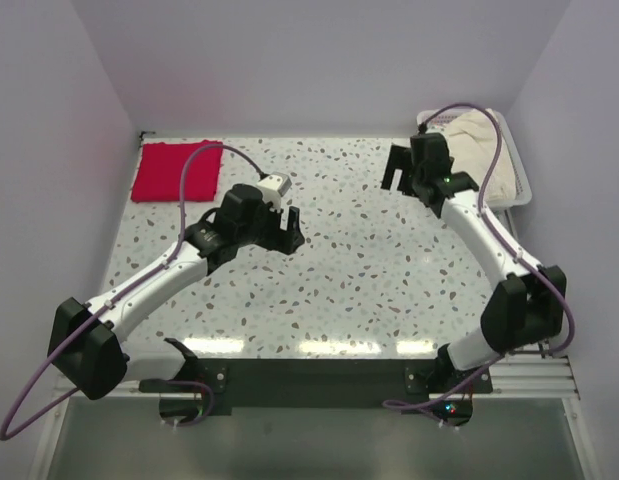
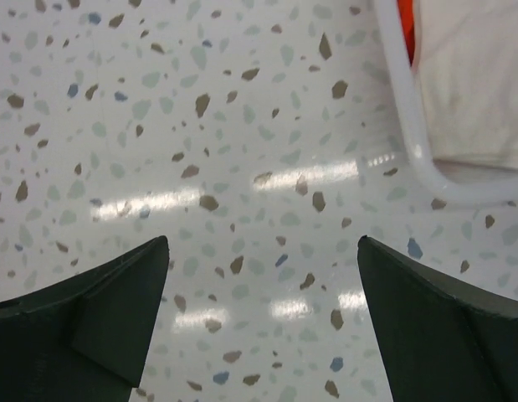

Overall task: Fold and stack the t-shirts
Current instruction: Grab the tshirt from the pile, then move the tshirt to the center of the board

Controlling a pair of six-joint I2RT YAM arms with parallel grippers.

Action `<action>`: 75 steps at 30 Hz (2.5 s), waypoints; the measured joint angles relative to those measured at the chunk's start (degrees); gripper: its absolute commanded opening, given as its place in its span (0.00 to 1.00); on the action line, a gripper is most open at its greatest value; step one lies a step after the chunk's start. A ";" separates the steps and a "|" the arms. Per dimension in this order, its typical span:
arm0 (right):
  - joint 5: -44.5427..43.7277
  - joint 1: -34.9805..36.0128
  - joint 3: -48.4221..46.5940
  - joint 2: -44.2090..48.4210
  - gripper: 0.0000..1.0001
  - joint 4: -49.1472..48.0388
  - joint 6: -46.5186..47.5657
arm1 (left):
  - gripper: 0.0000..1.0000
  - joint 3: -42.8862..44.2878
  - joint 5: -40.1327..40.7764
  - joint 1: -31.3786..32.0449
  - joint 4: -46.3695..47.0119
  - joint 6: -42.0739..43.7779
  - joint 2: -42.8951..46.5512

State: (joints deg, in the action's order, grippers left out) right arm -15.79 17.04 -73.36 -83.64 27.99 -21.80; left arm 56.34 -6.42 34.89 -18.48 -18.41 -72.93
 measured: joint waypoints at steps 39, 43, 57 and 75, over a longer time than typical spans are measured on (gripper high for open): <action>-2.75 -27.58 -24.65 -34.21 0.21 -0.39 -0.33 | 0.82 -0.63 0.15 -2.03 0.00 -0.02 3.10; -2.71 -27.58 -24.65 -33.81 0.04 -0.28 -0.72 | 0.82 -0.66 -0.20 -2.36 0.00 -0.02 3.10; -2.69 -27.58 -26.10 -25.33 0.00 1.81 -1.09 | 0.82 -0.66 -0.70 -2.64 0.00 -0.02 3.08; 7.72 -17.07 -29.86 -3.78 0.00 -0.79 1.36 | 0.82 -0.85 -1.09 -3.52 0.09 -0.07 3.08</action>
State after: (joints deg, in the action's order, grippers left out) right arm -8.08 -0.03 -103.22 -87.42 27.20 -20.45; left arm 55.48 -7.51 31.38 -18.39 -18.48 -69.84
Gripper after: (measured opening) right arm 0.034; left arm 0.821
